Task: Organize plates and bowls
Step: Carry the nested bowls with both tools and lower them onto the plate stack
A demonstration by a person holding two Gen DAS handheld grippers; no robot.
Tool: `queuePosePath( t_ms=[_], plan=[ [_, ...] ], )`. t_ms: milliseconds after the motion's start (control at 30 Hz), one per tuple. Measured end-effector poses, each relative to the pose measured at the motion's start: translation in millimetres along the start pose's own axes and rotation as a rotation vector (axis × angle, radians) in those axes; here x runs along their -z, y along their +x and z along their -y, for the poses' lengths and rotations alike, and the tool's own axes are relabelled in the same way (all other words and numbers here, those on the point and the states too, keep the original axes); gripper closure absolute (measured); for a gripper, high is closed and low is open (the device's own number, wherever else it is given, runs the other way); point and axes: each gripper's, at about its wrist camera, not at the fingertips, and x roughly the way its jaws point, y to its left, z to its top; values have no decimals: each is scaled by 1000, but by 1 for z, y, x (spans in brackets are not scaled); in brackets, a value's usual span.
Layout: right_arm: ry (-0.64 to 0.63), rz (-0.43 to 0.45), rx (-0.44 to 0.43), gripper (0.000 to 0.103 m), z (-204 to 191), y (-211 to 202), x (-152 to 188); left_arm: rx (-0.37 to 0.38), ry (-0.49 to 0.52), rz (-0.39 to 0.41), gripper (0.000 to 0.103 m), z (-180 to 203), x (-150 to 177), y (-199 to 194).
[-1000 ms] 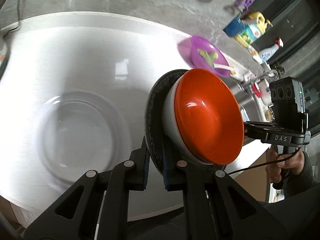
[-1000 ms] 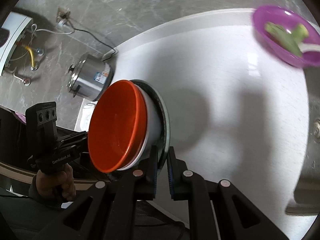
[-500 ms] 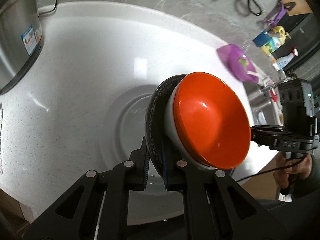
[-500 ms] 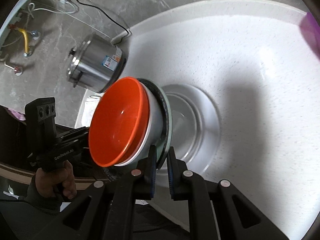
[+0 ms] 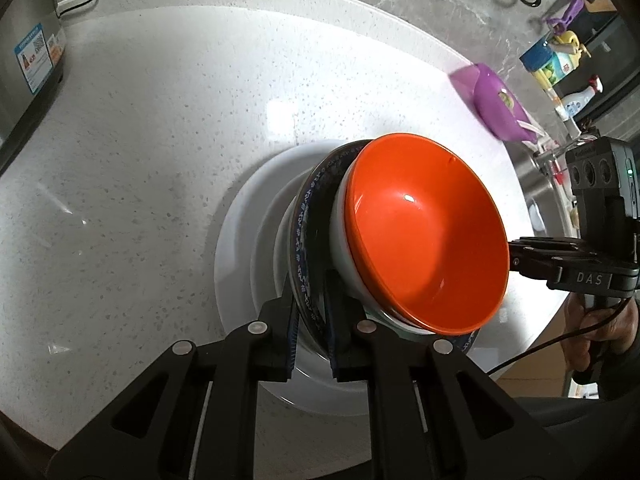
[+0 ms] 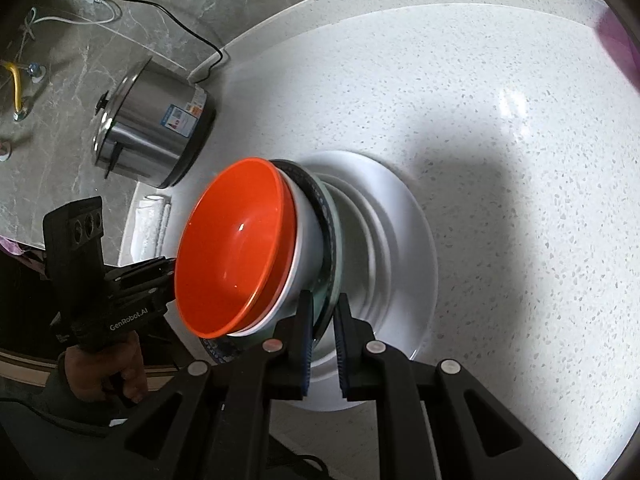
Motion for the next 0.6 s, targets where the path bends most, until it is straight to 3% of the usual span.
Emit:
queuePosePath(
  t_ms=[367,600],
  plan=[
    [-17,23,43,91,3,9,3,-23,30,6,93,16,-4,27],
    [-72,74,128,86,-8,8,7,-37,53,42,91,21,-1,29]
  ],
)
